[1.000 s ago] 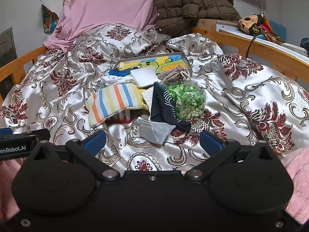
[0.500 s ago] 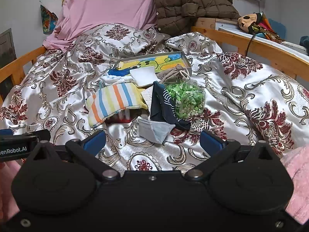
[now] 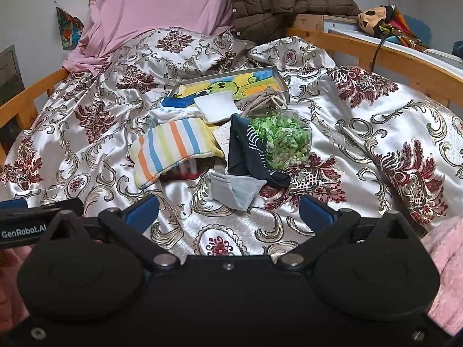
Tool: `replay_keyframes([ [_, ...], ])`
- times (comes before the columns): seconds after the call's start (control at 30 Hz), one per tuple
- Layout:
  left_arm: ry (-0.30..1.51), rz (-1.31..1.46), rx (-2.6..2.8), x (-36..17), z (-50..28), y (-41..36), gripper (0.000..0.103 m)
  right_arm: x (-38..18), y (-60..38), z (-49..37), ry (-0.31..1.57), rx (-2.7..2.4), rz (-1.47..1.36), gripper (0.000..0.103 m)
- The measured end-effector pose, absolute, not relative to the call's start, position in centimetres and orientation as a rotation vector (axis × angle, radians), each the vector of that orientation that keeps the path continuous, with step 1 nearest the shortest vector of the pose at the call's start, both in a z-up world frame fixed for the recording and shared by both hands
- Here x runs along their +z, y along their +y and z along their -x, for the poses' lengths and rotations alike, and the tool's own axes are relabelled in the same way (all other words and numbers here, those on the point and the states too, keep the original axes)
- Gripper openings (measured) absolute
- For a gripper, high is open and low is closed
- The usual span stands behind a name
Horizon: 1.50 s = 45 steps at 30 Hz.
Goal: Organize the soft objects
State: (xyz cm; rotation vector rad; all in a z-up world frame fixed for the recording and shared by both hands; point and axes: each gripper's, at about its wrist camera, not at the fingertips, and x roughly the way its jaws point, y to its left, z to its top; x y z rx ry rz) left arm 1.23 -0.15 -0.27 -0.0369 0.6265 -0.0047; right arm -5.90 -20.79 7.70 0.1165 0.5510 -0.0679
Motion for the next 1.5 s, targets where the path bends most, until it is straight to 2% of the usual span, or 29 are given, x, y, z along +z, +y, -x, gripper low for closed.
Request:
replay_keyframes([
  [0.3, 0.683, 0.052, -0.070, 0.7, -4.2, -0.3, 0.102, 8.2, -21.4, 3.8, 0.568, -0.035, -0.134, 0.102],
  [0.53, 0.658, -0.104, -0.205, 2.2, -8.8, -2.3, 0.102, 8.1, -22.9, -0.4, 0.679, 0.093, -0.155, 0.102],
  [0.63, 0.709, -0.071, -0.269, 2.1, -11.8, -2.2, 0.102, 8.1, -24.5, -2.6, 0.725, 0.087, -0.206, 0.102],
  [0.93, 0.788, -0.002, -0.281, -0.5, -19.3, -1.4, 0.102, 6.8, -26.3, -8.0, 0.847, 0.124, -0.210, 0.102],
  [1.3, 0.919, 0.137, -0.380, -3.8, -22.8, -1.0, 0.102, 2.9, -25.0, -12.8, 1.026, 0.168, -0.206, 0.102],
  [1.5, 0.970, 0.198, -0.396, -5.1, -24.0, -0.9, 0.102, 1.1, -24.8, -14.6, 1.041, 0.136, -0.218, 0.102],
])
